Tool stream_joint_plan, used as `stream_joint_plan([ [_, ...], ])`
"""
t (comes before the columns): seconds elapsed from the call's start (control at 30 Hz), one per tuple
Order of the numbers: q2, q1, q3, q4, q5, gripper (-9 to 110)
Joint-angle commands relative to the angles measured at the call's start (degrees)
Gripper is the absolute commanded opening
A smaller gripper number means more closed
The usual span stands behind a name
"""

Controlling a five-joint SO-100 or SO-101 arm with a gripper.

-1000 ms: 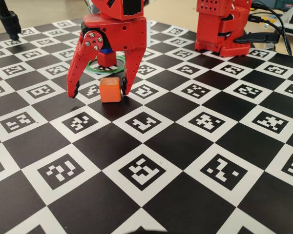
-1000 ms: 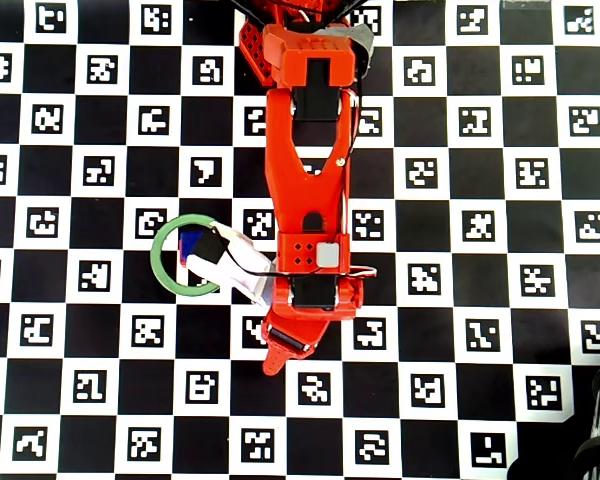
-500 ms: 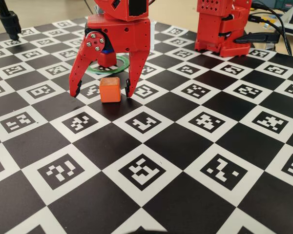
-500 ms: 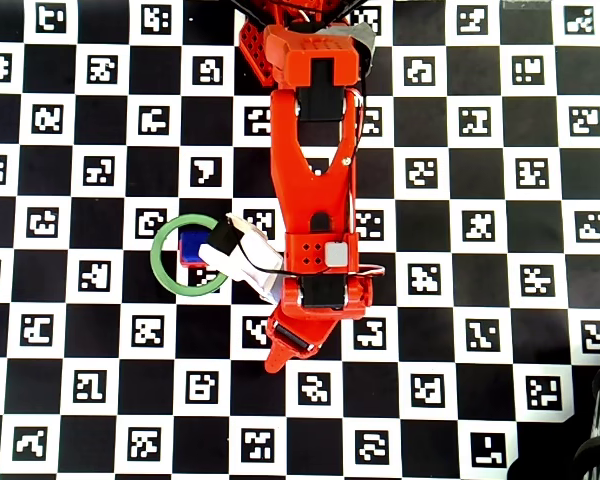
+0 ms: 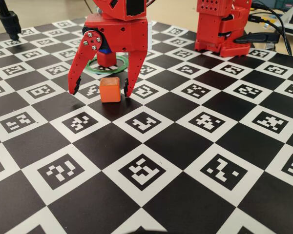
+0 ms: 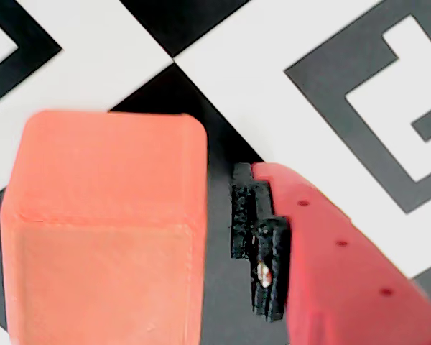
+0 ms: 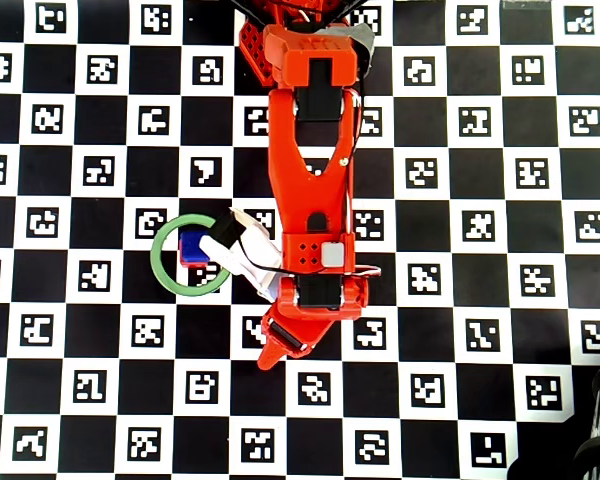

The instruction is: Grab the red cube then put it in the green circle then put the blue cube on top and finally the orange cube on top

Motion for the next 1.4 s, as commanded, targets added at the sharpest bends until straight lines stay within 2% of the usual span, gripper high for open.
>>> stream_joint_plan([
  [0.0, 1.9, 0.4, -0.7, -1.1, 0.4, 47],
  [0.43, 1.8, 0.3, -0.7, -1.1, 0.6, 43],
  [0.5, 1.8, 0.2, -0.7, -1.2, 0.4, 38],
  [0.67, 1.8, 0.0, -0.7, -1.3, 1.1, 14],
  [1.37, 3.6, -0.5, -0.6, -1.8, -4.1, 12],
])
